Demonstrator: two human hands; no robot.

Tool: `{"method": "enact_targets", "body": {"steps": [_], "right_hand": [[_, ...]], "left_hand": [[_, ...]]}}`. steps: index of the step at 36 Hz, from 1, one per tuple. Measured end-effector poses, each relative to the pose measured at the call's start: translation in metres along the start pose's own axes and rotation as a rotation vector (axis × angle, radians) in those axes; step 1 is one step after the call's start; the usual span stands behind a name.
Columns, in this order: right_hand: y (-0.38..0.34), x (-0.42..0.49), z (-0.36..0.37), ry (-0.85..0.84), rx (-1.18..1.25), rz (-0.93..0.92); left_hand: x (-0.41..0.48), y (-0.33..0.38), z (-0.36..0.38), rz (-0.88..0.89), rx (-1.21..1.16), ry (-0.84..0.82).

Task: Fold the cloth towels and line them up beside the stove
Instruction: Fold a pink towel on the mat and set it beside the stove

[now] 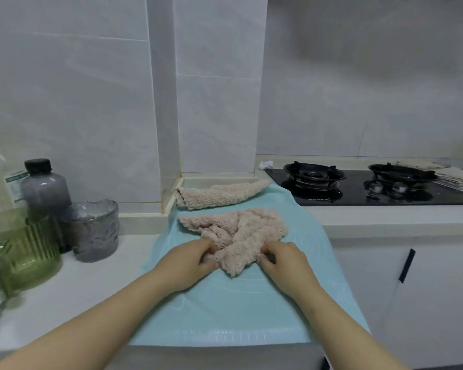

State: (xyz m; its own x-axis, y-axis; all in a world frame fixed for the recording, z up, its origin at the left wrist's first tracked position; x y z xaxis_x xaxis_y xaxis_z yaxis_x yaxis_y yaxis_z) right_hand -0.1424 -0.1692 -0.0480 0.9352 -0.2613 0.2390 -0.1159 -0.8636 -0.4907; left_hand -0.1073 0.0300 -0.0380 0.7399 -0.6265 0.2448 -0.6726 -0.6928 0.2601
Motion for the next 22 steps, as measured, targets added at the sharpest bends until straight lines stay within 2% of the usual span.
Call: {"method": "enact_targets", "body": {"steps": [4, 9, 13, 18, 22], "right_hand": [[-0.001, -0.004, -0.002, 0.063, 0.021, -0.014], [0.003, -0.009, -0.01, 0.123, 0.131, 0.02], [0.011, -0.015, -0.022, 0.102, 0.228, 0.078], [0.025, -0.031, -0.051, 0.012, 0.421, 0.144], [0.027, -0.041, -0.071, -0.047, 0.469, 0.118]], "left_hand": [[0.008, 0.007, -0.004, 0.036, 0.208, 0.082], [0.002, 0.015, -0.018, 0.057, 0.287, 0.263], [-0.009, 0.017, -0.034, 0.17, 0.301, 0.402], [-0.021, 0.023, -0.051, 0.278, 0.247, 0.332], [-0.03, 0.029, -0.051, 0.141, 0.161, 0.15]]}}
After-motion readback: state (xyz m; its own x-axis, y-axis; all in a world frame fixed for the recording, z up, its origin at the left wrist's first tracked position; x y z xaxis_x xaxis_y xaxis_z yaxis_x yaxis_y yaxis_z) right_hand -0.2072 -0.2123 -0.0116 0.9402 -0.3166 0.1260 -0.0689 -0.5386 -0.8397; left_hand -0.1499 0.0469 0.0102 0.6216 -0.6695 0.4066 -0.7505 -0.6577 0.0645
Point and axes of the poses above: each hand's wrist, its own x-axis towards the middle knuckle, its own z-axis out of the palm, y = z × x, the point moved 2 cm from there along x, towards the middle knuckle, and after that the axes turned 15 degrees about z, right-handed, at the moved point
